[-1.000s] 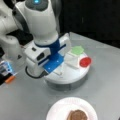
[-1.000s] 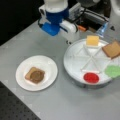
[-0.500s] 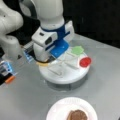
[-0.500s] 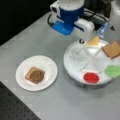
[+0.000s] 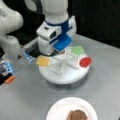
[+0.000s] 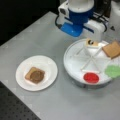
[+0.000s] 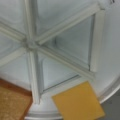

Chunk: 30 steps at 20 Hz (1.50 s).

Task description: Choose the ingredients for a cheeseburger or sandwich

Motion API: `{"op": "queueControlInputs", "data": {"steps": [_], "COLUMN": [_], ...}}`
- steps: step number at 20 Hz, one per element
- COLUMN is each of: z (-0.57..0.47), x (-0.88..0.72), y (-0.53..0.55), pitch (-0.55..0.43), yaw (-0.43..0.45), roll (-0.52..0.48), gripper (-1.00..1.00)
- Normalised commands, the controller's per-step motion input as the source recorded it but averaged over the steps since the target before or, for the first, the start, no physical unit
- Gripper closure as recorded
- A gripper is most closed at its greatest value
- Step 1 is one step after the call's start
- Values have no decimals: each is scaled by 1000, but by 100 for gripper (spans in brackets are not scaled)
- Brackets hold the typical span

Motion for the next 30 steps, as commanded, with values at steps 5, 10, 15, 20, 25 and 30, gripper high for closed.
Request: {"op": "queueControlInputs", "data": {"steps": [5, 10, 15, 20, 25, 30], "z": [-231, -158, -179, -174, -163, -218], "x": [-517, -420, -245, -179, -166, -106], "y": [128, 203, 125, 27, 33, 139], "pitch": [-233, -235, -270, -267, -253, -246], "yaw": [19, 76, 120, 121, 77, 36], "roll": [162, 104, 60, 57, 59, 89], "gripper": [-100, -100, -100, -100, -100, -100]}}
